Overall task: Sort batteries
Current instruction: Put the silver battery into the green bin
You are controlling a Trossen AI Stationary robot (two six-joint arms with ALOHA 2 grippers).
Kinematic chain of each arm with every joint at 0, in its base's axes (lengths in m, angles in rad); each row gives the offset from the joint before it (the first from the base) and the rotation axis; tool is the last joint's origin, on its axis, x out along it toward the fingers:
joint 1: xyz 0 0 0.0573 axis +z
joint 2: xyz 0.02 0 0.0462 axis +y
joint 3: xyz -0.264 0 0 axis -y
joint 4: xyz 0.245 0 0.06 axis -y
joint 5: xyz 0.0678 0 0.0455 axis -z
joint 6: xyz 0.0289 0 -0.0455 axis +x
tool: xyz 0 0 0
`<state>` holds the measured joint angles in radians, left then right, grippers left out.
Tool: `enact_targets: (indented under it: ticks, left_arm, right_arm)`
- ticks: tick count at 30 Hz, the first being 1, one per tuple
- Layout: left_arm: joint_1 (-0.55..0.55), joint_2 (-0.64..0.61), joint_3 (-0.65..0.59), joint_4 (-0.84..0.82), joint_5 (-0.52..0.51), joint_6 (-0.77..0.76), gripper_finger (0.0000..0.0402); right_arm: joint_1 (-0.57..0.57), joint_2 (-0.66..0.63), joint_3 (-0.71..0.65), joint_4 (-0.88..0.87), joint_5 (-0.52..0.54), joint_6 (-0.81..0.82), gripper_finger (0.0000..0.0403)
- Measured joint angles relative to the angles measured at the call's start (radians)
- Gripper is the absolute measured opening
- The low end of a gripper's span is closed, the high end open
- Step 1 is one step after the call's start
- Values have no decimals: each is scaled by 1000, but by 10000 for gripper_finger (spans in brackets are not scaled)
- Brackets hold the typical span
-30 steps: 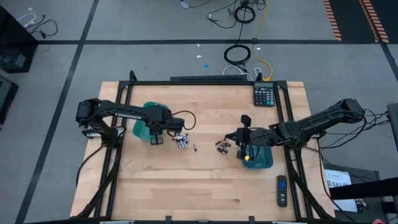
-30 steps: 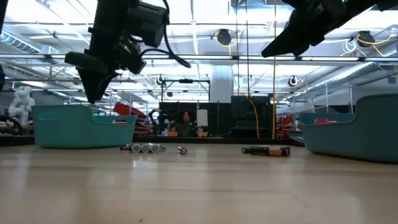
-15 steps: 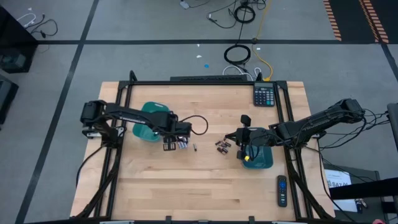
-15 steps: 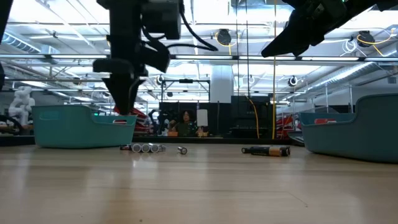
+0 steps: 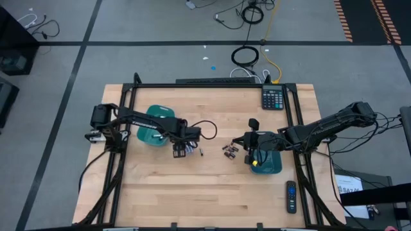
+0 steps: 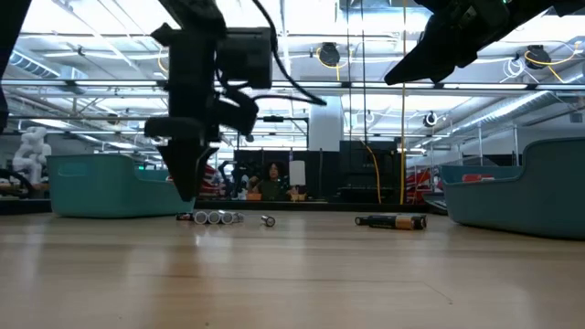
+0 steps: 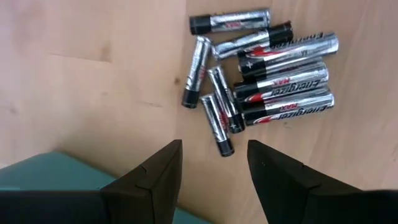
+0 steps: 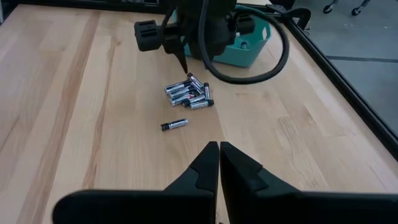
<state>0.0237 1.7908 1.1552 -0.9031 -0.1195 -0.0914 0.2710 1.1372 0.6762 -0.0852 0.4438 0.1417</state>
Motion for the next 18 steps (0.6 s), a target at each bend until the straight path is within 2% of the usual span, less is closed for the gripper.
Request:
enact_targets:
  ticks: [15, 18]
  left_arm:
    - [30, -1, -119, 147, 19, -22, 191]
    - [33, -2, -131, 157, 22, -26, 169]
  right_arm:
    - [0, 0, 0, 4, 0, -1, 6]
    - [0, 0, 0, 4, 0, -1, 6]
